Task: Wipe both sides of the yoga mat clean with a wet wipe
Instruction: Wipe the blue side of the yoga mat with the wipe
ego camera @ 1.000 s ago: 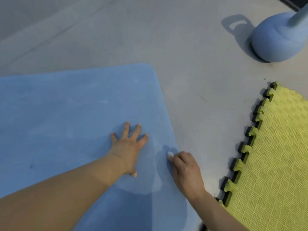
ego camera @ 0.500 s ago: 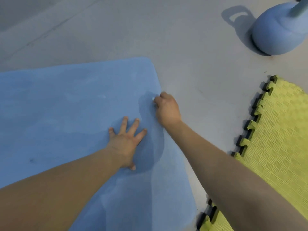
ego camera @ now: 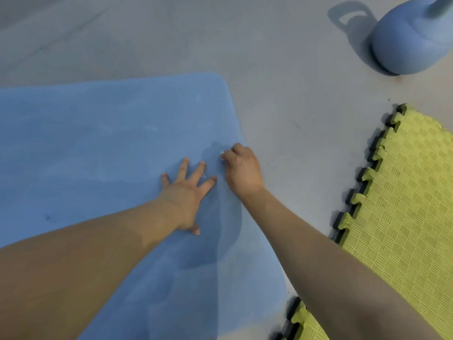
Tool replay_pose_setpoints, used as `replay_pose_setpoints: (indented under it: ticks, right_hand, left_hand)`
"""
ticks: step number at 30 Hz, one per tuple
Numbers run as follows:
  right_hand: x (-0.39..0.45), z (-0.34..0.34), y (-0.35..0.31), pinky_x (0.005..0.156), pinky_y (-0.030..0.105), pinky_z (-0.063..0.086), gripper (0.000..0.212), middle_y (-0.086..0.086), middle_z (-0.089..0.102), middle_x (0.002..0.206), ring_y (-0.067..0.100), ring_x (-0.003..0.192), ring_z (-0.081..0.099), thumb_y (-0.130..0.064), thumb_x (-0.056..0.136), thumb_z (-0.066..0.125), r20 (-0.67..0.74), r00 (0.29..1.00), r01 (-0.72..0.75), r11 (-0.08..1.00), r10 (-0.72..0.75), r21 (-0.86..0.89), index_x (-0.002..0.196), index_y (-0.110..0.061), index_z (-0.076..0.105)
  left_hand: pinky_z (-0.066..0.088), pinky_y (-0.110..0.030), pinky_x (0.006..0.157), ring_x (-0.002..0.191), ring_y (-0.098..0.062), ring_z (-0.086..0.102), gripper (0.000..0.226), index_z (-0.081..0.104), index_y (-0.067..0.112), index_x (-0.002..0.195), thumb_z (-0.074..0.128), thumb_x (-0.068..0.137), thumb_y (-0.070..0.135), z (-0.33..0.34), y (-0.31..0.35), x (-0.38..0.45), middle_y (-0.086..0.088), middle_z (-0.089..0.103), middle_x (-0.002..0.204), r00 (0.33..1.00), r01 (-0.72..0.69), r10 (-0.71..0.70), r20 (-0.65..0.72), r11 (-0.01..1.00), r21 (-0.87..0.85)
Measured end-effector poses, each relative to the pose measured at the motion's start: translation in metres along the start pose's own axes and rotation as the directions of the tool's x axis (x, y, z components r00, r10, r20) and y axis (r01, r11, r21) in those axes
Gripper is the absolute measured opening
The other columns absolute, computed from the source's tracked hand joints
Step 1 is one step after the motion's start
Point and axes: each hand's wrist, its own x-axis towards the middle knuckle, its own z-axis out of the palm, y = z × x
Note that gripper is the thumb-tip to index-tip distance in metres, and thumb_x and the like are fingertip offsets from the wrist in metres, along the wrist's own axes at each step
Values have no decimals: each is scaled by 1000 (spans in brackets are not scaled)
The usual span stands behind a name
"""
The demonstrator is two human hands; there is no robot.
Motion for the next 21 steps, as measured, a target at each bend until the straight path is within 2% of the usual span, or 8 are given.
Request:
replay_pose_setpoints:
  ticks: [5, 8, 10, 12, 14, 16, 19, 21]
  right_hand:
    - [-45, -16, -7, 58, 38, 44, 13, 12, 52, 80, 33, 66, 51, -1, 81, 64, 34, 999, 25, 1000, -25, -9, 91, -7, 68]
    - [-141, -28, -6, 62, 41, 43, 10, 9, 50, 81, 31, 71, 49, -5, 90, 62, 64, 998, 18, 998, -23, 67, 98, -8, 67]
    - [-195, -34, -4, 64, 39, 45, 21, 6, 52, 84, 27, 73, 50, -2, 87, 65, 89, 996, -13, 995, 4, 99, 107, -8, 68]
    - [-219, -37, -3, 65, 38, 47, 27, 4, 54, 86, 26, 74, 51, -1, 85, 68, 122, 992, -32, 993, 18, 118, 111, -9, 68]
    - [-206, -37, 1, 64, 38, 46, 22, 5, 54, 84, 27, 72, 51, -2, 85, 67, 130, 991, -11, 994, -3, 112, 106, -10, 69]
    - [-169, -34, 7, 62, 38, 45, 13, 8, 53, 80, 30, 69, 50, -5, 86, 67, 96, 995, 4, 996, -13, 90, 97, -11, 70]
    - [-108, -25, 17, 61, 35, 43, 11, 10, 55, 77, 31, 66, 51, -2, 81, 69, 27, 999, -39, 998, 38, 52, 89, -9, 72]
    - [-96, -25, 16, 60, 34, 43, 14, 10, 54, 77, 31, 65, 51, 0, 78, 69, 31, 997, -65, 997, 64, 30, 89, -8, 73]
  left_hand:
    - [22, -68, 115, 148, -44, -24, 134, -18, 31, 157, 81, 72, 58, 0, 9, -7, -5, -34, 160, 1000, 19, -19, 10, 1000, 19]
    - [25, -64, 116, 150, -48, -14, 109, -7, 22, 160, 74, 88, 29, 4, 29, -17, -11, -24, 164, 1000, 20, -19, -16, 1000, 25]
    - [24, -63, 116, 150, -46, -13, 86, 2, 21, 160, 57, 95, 9, 11, 41, -25, -9, -18, 166, 996, -76, 79, -43, 995, 66]
    - [20, -65, 117, 151, -42, -18, 87, 3, 24, 160, 54, 93, 3, 22, 47, -33, -5, -18, 166, 974, -222, 226, -20, 969, 110]
    - [14, -68, 117, 150, -38, -23, 92, 1, 26, 160, 58, 90, 12, 32, 49, -37, -3, -21, 166, 959, -282, 283, 2, 953, 110]
    - [10, -70, 116, 150, -37, -25, 95, 3, 27, 161, 62, 87, 36, 37, 52, -38, -1, -22, 166, 960, -277, 278, -27, 959, 57]
    - [5, -72, 116, 148, -39, -30, 122, -3, 22, 160, 65, 72, 74, 41, 60, -41, -5, -27, 164, 967, -255, 256, -5, 965, 61]
    - [5, -71, 116, 146, -42, -31, 136, -11, 18, 159, 68, 66, 79, 45, 65, -43, -9, -32, 161, 974, -227, 228, 13, 967, 118]
